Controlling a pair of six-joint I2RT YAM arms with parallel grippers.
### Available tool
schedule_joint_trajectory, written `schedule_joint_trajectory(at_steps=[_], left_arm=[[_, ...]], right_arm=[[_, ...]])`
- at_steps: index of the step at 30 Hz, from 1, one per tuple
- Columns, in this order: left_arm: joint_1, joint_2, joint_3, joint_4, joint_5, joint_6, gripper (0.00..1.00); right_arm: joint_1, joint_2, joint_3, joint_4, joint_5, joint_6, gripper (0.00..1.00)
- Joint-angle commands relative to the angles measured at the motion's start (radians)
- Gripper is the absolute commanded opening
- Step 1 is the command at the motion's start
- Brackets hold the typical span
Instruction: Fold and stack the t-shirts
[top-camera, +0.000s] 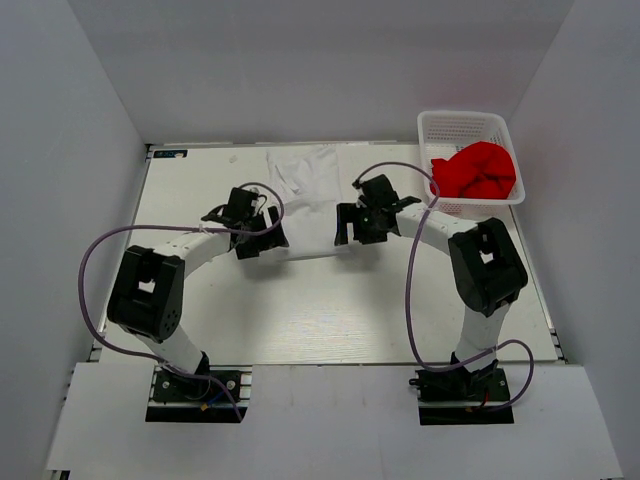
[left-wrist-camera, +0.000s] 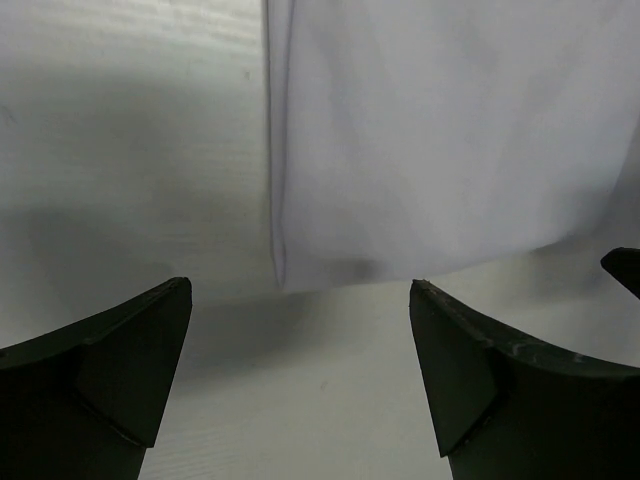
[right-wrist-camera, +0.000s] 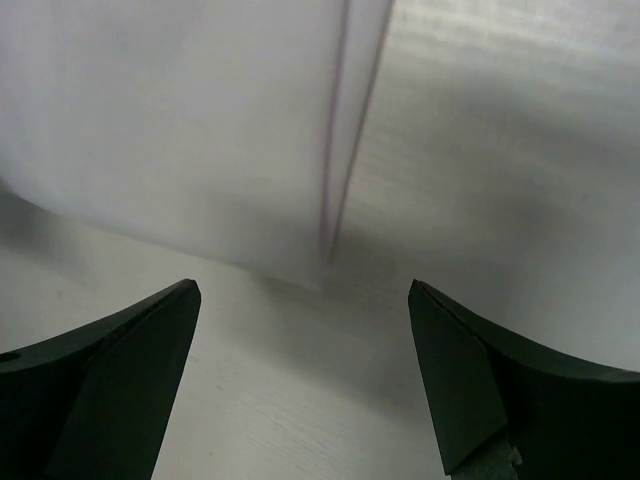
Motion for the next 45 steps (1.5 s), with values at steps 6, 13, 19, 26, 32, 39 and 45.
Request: schedule_joint_trajectory(at_steps=[6,13,19,26,32,39,45], left_arm=[[-0.035,-0.020,-0.157,0.166,0.139,-0.031,0.96],[-0.044,0.054,-0.121,0.161,0.125,-0.031,0.54],[-0.053,0.066,-0.143,0.151,0.109,-0.031,0.33],[-0.053,0.066,-0.143,0.121,0.078,-0.031,0.00],[-0.053,0.066,-0.143,0.121,0.059,-0.031,0.00],[-0.053,0.057,-0.154,0.141,0.050,-0.031,0.00],[-0.053,0.048,-0.154,0.150,0.041,-0.022,0.00]], right_arm=[[-0.001,-0.033,-0.121,0.109,-0.147,0.055,0.90],[-0.002,0.000,-0.115,0.112,-0.124,0.079,0.71],[0.001,0.008,-0.130,0.120,-0.117,0.093,0.39],[0.005,0.039,-0.098,0.095,-0.128,0.090,0.23],[0.005,0.005,-0.107,0.060,0.028,0.075,0.35],[0.013,0.017,-0.076,0.042,0.062,0.052,0.38],[0.018,0.037,-0.047,0.008,0.110,0.029,0.42]])
